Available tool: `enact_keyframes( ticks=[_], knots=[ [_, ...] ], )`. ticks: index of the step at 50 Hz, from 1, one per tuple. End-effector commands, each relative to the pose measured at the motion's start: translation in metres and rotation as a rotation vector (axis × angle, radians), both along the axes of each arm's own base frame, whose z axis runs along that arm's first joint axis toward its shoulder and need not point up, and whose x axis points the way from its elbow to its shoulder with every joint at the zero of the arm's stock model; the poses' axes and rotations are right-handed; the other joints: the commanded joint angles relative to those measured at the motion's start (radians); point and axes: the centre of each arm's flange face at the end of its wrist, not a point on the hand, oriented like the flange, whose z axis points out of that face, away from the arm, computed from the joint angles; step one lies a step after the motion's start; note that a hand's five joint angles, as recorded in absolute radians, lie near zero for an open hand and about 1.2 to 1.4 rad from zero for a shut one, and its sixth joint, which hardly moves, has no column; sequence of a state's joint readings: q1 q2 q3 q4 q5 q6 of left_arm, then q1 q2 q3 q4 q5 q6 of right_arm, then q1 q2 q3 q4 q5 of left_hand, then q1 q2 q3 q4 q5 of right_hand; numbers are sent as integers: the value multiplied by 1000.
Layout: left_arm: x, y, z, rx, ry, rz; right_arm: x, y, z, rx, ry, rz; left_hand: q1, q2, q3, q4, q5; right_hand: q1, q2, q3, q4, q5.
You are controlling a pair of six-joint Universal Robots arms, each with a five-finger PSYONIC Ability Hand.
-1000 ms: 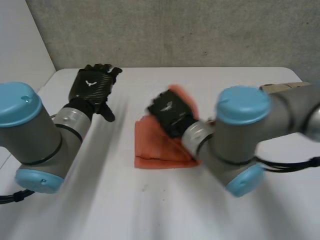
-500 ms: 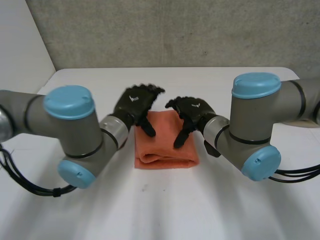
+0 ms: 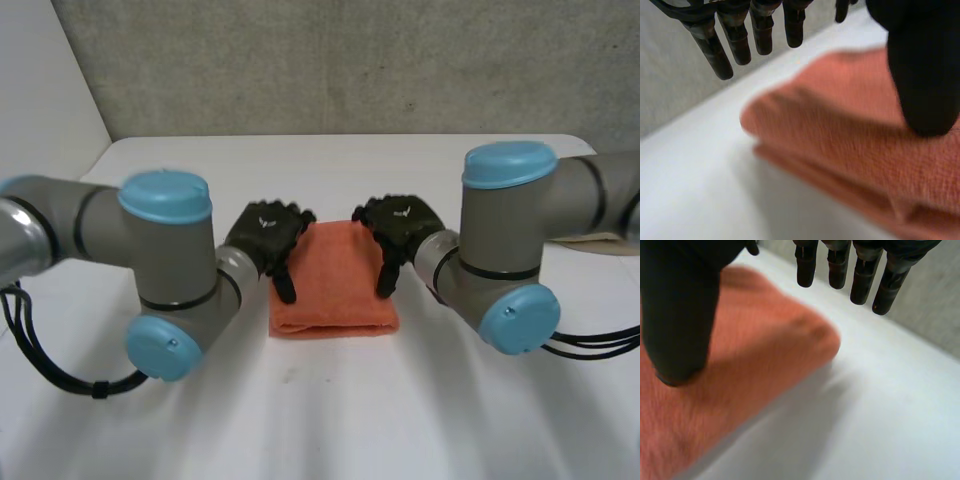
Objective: Fold the laundry.
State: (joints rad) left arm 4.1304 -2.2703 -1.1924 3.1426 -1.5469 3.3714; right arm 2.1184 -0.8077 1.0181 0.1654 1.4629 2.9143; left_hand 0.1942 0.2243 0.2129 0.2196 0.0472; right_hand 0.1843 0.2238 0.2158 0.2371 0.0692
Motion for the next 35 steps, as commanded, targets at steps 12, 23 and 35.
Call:
enact_keyframes(
  ticks=[12,23,35],
  knots=[
    [16,45,131,-12,208,-316,-3,93,-19,-181,-29,94,43,13,24,17,15,-10,-49,-41,-63,-69],
    [16,50,126,29,202,-336,14,81,-62,-220,26,128,31,1,12,6,3,73,34,42,20,14],
    [16,48,125,36,209,-329,26,67,-69,-268,34,133,31,1,12,6,3,253,213,221,200,193]
  ],
)
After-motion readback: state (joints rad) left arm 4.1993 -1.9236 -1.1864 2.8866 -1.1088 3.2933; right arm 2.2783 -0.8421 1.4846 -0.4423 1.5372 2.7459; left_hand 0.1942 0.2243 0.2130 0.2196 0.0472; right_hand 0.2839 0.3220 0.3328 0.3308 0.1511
